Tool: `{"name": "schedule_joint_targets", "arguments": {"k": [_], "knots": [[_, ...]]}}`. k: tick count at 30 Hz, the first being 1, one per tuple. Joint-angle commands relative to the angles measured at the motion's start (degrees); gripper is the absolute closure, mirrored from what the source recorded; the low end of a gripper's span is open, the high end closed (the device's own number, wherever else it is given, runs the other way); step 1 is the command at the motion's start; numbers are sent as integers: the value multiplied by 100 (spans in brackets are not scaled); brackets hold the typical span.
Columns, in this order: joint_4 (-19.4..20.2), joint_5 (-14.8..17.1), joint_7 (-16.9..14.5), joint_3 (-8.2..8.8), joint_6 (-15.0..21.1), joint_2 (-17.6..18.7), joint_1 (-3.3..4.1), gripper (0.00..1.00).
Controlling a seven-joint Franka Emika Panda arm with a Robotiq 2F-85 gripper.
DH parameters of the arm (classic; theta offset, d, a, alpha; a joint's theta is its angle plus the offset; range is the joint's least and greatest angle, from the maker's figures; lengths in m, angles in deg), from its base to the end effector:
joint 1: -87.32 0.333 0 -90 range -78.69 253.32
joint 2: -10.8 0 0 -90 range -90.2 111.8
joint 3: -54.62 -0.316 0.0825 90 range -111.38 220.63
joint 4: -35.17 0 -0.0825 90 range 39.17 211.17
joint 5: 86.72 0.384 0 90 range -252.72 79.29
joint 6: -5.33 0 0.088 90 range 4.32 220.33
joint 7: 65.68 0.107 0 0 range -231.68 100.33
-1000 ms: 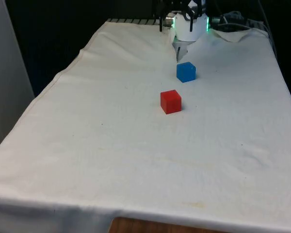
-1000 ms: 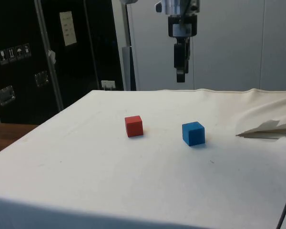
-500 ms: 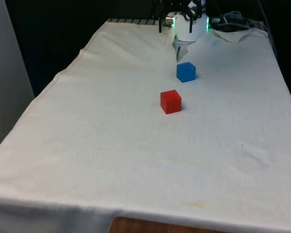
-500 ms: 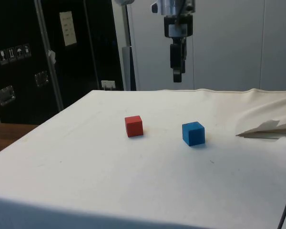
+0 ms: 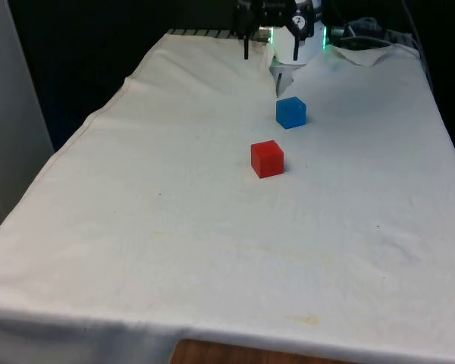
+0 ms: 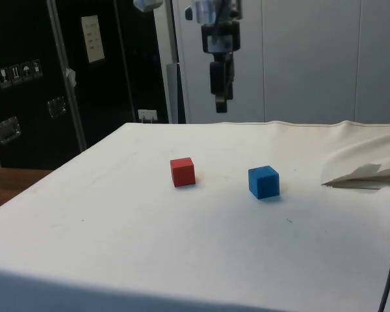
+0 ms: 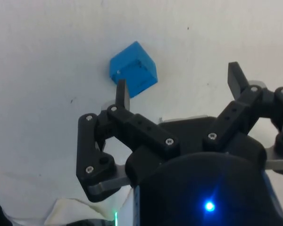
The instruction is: Stack the two cubes.
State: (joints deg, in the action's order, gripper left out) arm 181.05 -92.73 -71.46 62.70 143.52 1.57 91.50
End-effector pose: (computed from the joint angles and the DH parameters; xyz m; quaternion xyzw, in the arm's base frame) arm 0.4442 -0.0300 0.3303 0.9981 0.0558 0.0110 0.0252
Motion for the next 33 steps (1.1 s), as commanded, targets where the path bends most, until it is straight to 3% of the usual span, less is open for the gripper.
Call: {"name": "schedule_joint_targets", "arguments": {"k": [1, 9, 15, 26, 33], "knots": [[-143, 63, -57, 0, -74, 126, 23, 0], [-544, 11, -132, -17, -17, 521, 11, 0], [-877, 63, -355, -29, 0, 865, 23, 0], [-1049, 11, -642, -23, 103, 1089, 17, 0], [-1094, 40, -1008, -23, 344, 1232, 11, 0]]}}
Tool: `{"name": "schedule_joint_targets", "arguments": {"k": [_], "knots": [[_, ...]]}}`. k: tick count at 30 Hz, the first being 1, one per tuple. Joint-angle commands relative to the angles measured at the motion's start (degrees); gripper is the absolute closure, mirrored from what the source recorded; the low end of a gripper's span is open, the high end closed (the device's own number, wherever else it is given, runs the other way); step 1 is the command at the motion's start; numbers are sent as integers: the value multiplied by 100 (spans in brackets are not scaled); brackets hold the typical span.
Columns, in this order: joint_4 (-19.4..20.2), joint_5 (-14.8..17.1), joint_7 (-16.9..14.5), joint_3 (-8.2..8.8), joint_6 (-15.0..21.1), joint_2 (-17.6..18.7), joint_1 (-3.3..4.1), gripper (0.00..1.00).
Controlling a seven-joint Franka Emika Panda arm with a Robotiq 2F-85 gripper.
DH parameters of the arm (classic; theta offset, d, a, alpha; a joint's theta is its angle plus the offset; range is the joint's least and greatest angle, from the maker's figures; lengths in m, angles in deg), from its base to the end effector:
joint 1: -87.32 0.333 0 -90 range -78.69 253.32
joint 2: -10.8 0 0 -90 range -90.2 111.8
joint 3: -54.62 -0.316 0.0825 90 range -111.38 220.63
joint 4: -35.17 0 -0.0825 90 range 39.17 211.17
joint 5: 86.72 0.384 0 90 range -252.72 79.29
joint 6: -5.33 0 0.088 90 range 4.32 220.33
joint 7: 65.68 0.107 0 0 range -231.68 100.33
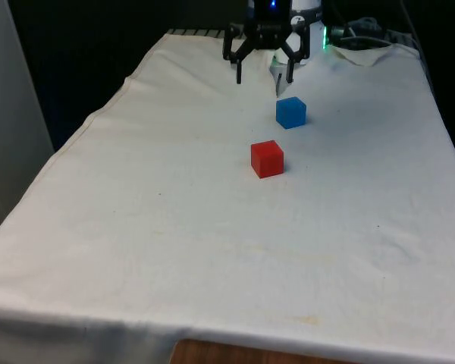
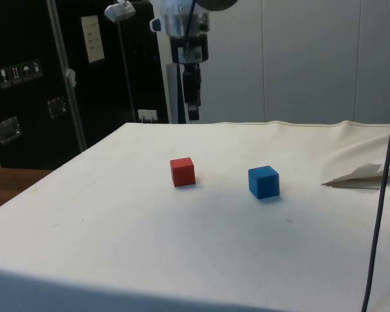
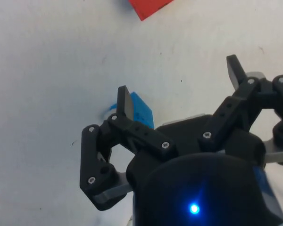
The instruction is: Stack the two cubes.
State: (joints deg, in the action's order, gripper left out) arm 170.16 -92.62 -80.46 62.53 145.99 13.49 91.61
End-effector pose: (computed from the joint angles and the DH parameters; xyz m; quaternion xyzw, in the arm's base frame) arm 0.5092 -0.0322 0.3143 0.9897 0.1360 0.0198 0.0406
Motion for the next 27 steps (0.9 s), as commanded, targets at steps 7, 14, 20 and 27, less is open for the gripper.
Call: {"name": "schedule_joint_targets", "arguments": {"k": [7, 14, 20, 27], "knots": [[-17, 46, -332, -6, 350, 172, 0, 0], [-206, 149, -504, -40, 458, 435, -6, 0], [-470, 367, -739, -74, 453, 682, -11, 0], [-756, 676, -1071, -120, 424, 951, -29, 0]]}}
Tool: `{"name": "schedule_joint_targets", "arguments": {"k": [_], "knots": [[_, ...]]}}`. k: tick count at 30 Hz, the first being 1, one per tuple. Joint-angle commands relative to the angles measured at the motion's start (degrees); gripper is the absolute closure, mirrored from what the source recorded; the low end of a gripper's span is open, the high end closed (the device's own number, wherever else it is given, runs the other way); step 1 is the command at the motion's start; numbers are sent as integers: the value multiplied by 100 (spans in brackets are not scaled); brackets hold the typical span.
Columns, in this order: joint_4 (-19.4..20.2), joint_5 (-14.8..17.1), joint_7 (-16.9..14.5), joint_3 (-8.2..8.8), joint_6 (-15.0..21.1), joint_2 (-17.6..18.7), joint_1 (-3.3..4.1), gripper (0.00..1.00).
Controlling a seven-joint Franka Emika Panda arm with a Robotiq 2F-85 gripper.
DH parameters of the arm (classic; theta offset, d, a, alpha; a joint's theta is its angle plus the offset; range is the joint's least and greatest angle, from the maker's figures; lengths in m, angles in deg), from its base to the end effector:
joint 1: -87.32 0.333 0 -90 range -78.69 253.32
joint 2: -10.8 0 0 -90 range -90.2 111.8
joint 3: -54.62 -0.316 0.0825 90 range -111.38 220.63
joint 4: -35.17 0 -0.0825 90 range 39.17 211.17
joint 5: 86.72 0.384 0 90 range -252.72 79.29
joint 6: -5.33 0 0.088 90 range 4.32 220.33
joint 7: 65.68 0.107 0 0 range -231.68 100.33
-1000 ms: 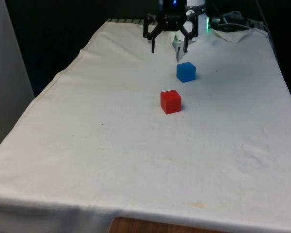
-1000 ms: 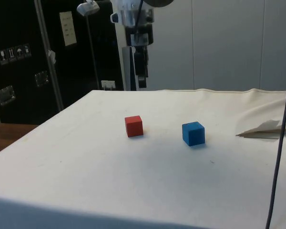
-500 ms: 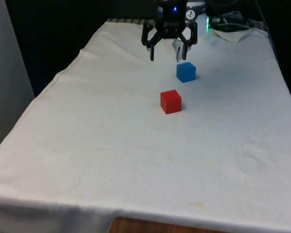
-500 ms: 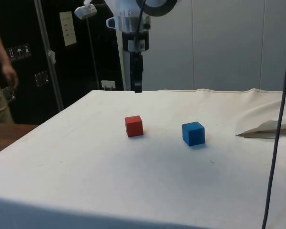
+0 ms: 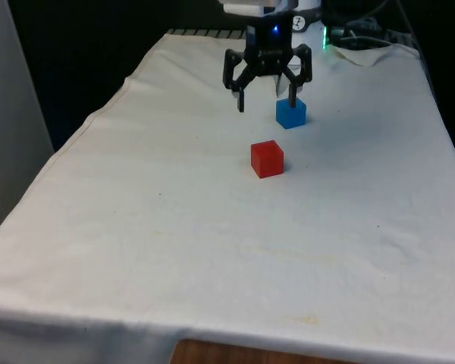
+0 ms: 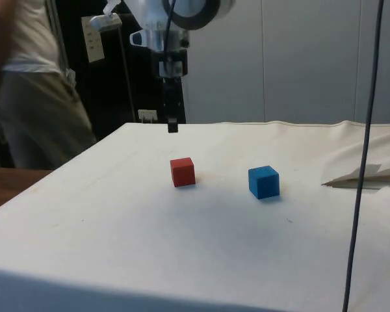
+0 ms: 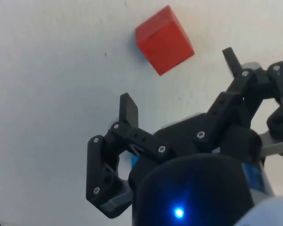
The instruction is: Stack the two cubes.
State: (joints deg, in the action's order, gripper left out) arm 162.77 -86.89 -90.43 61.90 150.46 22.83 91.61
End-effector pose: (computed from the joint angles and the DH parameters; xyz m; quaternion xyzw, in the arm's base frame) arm 0.5553 -0.0286 0.2886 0.9801 0.1916 0.0440 0.0253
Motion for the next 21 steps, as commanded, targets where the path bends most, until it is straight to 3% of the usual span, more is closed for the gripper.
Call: {"name": "schedule_joint_targets", "arguments": {"k": [1, 8, 9, 10, 21], "knots": [[-57, 160, -138, -63, -29, 57, -29, 0], [-286, 544, -596, -69, -57, 332, -29, 0], [-258, 441, -498, -17, -23, 304, 0, 0], [-304, 567, -630, -63, -63, 361, -29, 0], [-298, 516, -728, -40, -29, 544, -6, 0]]}}
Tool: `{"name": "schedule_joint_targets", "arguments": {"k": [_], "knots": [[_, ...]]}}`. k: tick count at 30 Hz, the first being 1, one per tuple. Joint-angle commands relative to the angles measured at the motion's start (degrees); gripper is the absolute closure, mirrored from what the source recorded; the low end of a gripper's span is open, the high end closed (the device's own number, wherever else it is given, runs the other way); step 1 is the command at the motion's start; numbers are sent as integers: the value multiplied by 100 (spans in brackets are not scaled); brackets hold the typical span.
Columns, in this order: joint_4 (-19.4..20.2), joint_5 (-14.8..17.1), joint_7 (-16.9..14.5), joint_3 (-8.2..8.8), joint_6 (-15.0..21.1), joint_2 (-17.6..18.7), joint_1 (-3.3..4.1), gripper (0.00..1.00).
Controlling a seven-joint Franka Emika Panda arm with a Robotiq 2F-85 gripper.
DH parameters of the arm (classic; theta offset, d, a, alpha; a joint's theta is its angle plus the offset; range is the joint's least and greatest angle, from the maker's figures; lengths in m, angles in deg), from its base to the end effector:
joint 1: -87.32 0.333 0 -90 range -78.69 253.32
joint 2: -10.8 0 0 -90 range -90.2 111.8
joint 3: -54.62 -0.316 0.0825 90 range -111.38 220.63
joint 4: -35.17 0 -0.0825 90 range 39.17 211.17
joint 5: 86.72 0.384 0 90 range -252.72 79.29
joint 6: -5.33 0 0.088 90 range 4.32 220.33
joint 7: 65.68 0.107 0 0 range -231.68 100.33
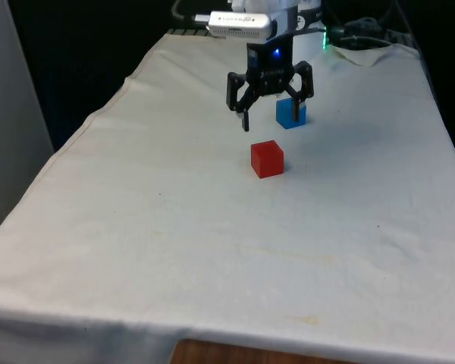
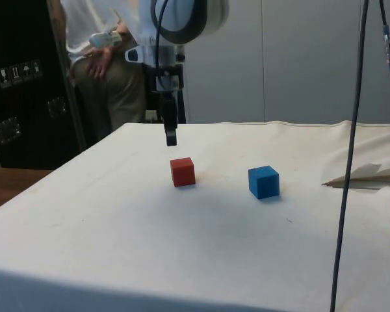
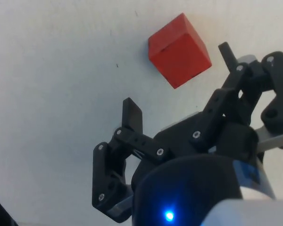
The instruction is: Stack the two cubes.
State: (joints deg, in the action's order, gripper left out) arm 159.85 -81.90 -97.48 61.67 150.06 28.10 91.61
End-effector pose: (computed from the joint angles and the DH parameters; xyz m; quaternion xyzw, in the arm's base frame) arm 0.5667 -0.0278 0.2571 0.9749 0.2210 0.0266 0.0010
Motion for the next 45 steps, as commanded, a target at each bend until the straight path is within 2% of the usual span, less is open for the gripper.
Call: {"name": "schedule_joint_targets", "arguments": {"k": [1, 13, 14, 21, 23, 24, 32, 33, 39, 45], "knots": [[-6, 17, -34, -11, 17, 34, -6, 0], [40, 11, -103, -11, 126, 252, -6, 0], [6, -6, -69, 0, 46, 235, 0, 0], [69, 17, -155, -17, 241, 435, -6, 0], [52, -6, -120, 0, 143, 401, 0, 0], [69, 17, -155, -17, 264, 470, -11, 0], [46, 0, -195, -17, 504, 762, 0, 0], [52, -6, -178, -6, 435, 728, 0, 0], [40, 11, -229, -29, 688, 911, -6, 0], [29, 11, -252, -29, 768, 1014, -17, 0]]}}
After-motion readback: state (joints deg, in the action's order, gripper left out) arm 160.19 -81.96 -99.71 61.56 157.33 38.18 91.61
